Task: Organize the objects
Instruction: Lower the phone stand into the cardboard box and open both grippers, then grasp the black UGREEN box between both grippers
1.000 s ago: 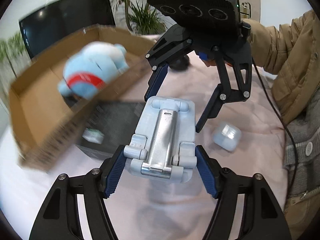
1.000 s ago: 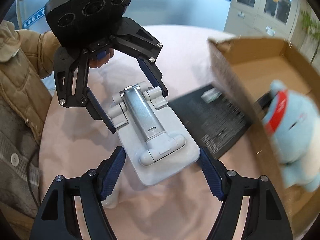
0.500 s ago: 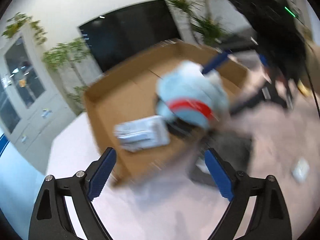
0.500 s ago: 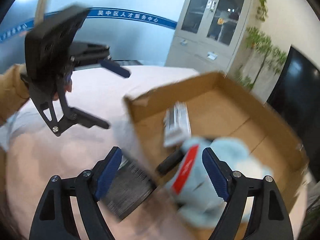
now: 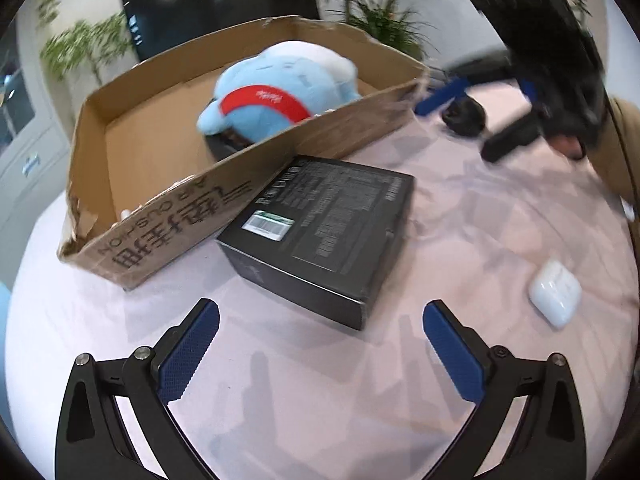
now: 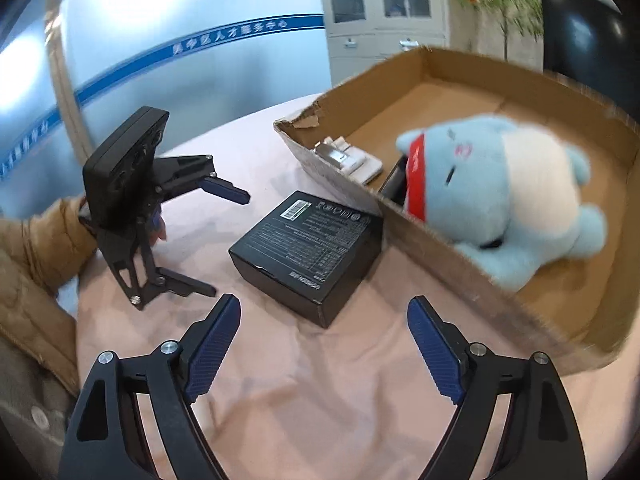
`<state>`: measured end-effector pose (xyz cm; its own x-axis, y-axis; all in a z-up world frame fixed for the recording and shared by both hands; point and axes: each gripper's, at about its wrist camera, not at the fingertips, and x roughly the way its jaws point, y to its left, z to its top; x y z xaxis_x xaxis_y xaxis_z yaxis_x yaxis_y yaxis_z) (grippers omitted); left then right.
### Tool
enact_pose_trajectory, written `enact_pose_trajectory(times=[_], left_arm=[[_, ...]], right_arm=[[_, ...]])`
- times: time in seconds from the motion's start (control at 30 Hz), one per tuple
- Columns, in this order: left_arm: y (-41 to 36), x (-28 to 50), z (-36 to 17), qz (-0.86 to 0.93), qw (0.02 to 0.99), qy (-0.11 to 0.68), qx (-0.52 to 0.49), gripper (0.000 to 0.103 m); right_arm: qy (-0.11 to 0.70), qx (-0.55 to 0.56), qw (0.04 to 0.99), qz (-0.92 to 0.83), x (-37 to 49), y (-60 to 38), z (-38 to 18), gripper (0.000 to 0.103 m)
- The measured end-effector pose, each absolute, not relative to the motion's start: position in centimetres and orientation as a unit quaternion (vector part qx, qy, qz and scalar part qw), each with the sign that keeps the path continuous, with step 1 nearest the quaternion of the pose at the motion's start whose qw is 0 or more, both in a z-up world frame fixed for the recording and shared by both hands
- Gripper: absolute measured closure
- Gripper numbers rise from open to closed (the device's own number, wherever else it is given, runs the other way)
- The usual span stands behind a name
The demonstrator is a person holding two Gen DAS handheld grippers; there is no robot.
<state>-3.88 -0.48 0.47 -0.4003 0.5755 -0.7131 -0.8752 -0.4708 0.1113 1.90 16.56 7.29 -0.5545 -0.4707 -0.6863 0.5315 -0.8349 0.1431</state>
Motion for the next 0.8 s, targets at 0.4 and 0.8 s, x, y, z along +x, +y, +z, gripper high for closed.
enact_pose_trajectory(times=[0.4, 0.8], left_arm=[[0.5, -6.1, -0.5, 0.797, 0.459, 0.213, -0.329, 0.001], [1.7, -7.7, -1.5, 0.767, 0.473, 0.167, -0.399, 0.001]], right_arm=[[-0.037, 0.414, 0.293, -0.861, -4.0, 13.8, 5.3, 0.017], [-0.086, 0.445, 0.285, -0.844, -6.8, 13.0, 3.0, 0.014]])
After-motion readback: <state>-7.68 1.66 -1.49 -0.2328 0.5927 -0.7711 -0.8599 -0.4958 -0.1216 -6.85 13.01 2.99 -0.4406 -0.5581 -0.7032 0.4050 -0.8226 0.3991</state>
